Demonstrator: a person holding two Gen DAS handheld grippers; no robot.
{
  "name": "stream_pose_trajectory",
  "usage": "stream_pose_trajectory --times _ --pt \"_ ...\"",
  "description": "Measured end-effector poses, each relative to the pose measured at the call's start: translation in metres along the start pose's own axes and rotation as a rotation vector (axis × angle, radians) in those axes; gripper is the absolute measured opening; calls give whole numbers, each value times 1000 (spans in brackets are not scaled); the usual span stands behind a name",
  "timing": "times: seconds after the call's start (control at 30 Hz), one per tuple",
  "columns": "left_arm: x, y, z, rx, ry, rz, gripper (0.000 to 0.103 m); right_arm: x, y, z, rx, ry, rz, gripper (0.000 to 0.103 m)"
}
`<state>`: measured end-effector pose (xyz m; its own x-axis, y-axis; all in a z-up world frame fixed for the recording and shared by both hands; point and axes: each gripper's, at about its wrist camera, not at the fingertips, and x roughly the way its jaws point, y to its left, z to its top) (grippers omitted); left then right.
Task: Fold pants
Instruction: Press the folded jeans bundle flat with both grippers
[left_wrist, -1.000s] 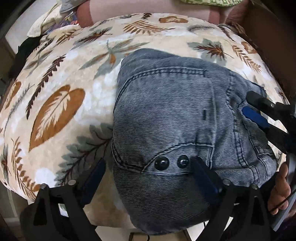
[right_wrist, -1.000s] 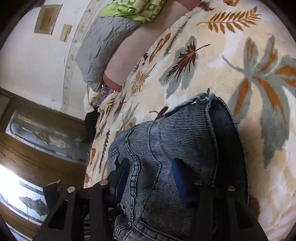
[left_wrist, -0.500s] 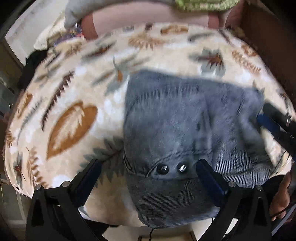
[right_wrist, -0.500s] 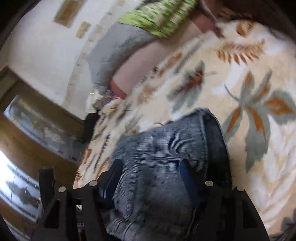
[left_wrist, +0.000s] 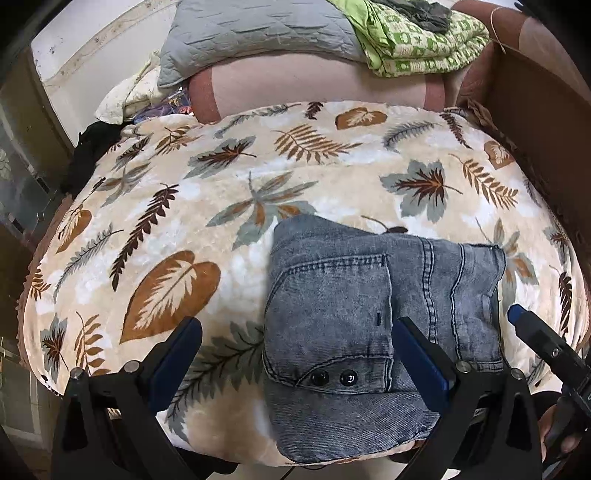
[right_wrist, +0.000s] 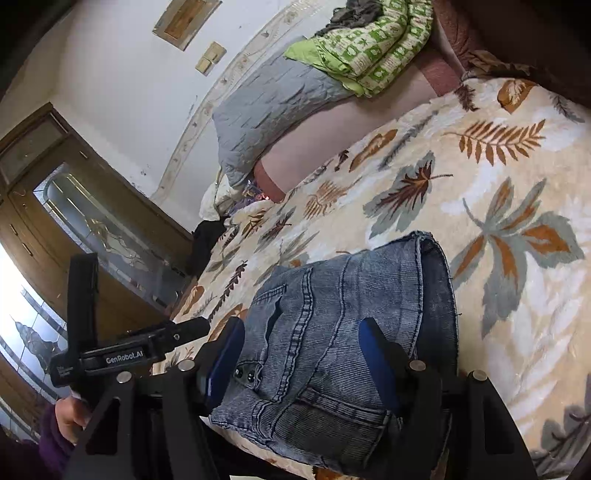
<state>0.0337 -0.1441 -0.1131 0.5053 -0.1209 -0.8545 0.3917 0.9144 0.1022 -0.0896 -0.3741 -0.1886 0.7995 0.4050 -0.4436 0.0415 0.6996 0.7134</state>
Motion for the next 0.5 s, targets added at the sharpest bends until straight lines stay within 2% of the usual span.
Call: stream_pose_trajectory --times 0.23,0.37,0.5 --pt "12 4 1 -15 18 21 103 9 -2 -3 -6 42 -47 68" --pt "23 16 3 -41 33 49 103 12 -2 -3 -1 53 -45 68" --pt "41 27 3 -52 73 84 103 19 -1 -5 -14 91 -65 68"
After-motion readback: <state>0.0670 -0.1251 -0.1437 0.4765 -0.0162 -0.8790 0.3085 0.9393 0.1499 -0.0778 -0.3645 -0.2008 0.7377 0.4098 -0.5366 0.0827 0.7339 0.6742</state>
